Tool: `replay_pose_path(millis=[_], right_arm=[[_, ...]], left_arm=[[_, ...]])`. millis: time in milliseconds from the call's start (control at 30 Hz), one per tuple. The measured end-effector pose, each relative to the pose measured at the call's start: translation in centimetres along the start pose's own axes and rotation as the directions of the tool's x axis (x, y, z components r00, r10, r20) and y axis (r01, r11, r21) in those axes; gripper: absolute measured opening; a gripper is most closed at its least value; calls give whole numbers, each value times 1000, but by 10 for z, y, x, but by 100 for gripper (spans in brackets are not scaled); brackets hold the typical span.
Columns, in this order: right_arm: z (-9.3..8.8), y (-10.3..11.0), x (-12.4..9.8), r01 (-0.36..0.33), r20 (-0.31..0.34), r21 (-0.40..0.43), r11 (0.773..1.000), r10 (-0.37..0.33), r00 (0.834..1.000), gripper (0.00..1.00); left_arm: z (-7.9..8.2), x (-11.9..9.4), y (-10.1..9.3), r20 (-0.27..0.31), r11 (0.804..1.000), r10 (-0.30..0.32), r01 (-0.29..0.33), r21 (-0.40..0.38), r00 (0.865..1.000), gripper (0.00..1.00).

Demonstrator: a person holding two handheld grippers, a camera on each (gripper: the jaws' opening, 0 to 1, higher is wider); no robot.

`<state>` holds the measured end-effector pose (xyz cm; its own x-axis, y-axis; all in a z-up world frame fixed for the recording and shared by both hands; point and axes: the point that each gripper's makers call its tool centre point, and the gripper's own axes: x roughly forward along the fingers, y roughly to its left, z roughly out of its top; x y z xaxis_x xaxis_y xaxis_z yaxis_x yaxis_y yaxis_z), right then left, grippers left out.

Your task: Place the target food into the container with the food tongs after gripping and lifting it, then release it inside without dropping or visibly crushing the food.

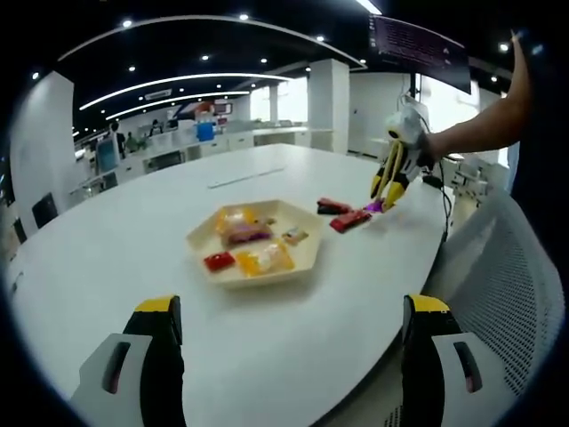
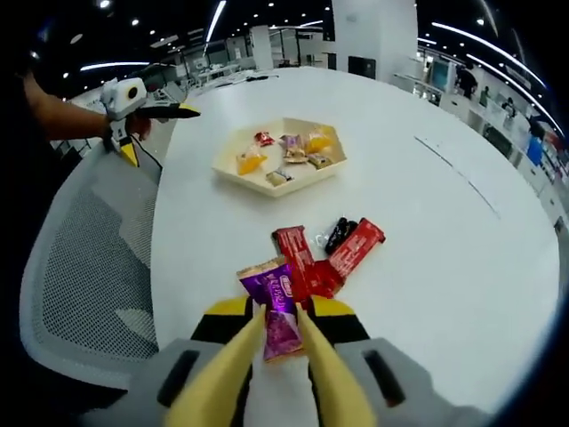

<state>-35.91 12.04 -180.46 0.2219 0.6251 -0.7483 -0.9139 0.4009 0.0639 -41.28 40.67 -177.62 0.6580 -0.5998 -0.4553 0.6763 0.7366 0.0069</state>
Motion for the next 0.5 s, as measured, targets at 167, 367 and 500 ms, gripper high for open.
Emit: replay_pose_path(millis=[167,367,500], right_arm=[[9,-6,-8,26,-2,7,1000,-26,1000,23],[25,-6,-17,36,7,7,999,-36,999,23],[37,-10,-26,36,16,10,999,-36,999,23]], left_arm=[[3,-1,0,14,1000,3,-3,6,1000,99],[4,-1,0,20,1000,3,-3,6,1000,99],[3,-1,0,19,1000,1,-1,4,1000,99]])
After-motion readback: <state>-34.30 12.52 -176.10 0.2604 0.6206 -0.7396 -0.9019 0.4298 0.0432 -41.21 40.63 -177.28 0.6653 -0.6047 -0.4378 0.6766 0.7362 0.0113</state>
